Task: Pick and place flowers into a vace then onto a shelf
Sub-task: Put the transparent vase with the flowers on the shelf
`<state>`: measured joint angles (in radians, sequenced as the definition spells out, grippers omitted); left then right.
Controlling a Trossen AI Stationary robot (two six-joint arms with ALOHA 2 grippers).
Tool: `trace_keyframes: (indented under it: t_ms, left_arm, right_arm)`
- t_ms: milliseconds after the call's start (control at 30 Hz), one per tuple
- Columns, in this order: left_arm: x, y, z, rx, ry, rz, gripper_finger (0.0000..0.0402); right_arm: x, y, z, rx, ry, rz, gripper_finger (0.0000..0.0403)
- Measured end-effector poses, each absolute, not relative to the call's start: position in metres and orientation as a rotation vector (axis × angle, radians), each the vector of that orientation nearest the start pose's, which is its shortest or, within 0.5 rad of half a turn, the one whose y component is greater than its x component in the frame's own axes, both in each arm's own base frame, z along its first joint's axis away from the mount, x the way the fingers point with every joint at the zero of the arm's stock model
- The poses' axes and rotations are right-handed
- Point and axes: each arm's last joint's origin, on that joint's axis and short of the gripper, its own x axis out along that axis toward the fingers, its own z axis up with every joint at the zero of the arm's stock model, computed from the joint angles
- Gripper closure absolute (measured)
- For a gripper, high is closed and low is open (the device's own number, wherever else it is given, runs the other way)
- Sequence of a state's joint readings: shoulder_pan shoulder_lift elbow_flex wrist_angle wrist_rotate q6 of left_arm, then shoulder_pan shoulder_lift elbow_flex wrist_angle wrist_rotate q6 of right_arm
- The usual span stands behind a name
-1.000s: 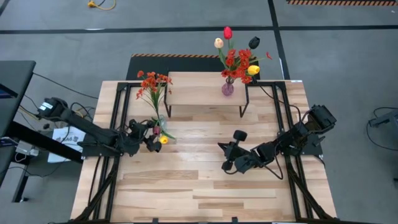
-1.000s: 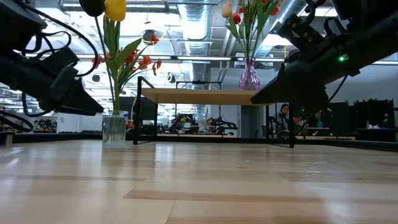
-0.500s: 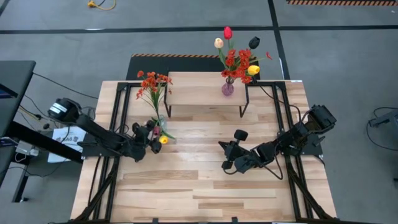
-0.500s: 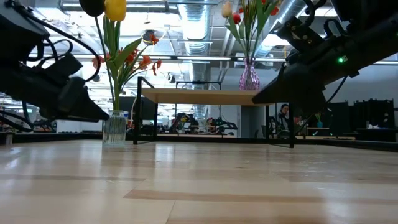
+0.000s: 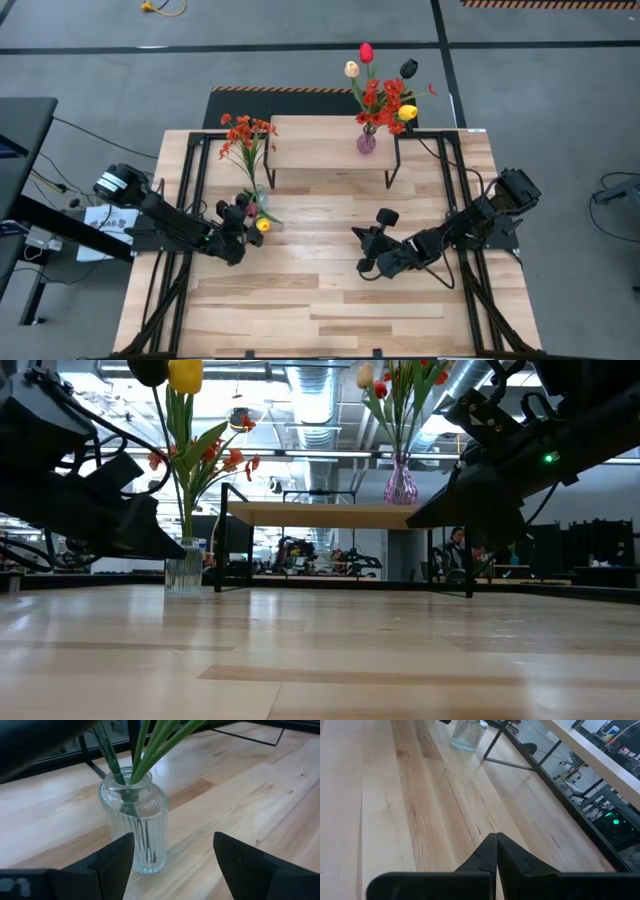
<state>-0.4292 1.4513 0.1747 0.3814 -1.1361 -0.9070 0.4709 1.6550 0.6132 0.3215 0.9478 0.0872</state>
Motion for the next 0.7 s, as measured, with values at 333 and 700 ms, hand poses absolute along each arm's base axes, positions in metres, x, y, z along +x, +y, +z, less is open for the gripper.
trace_keyframes:
  t_ms: [333,700]
  left_arm:
    - [0.173,-0.044,0.078,-0.204,0.256,0.949,0.0141]
    - [0.181,-0.045,0.075,-0.198,0.221,0.996,0.0141]
  right_arm:
    - [0.261,0.107,0.129,-0.389,0.529,-0.478,0.0403]
    - [0.261,0.107,0.129,-0.391,0.531,-0.478,0.0403]
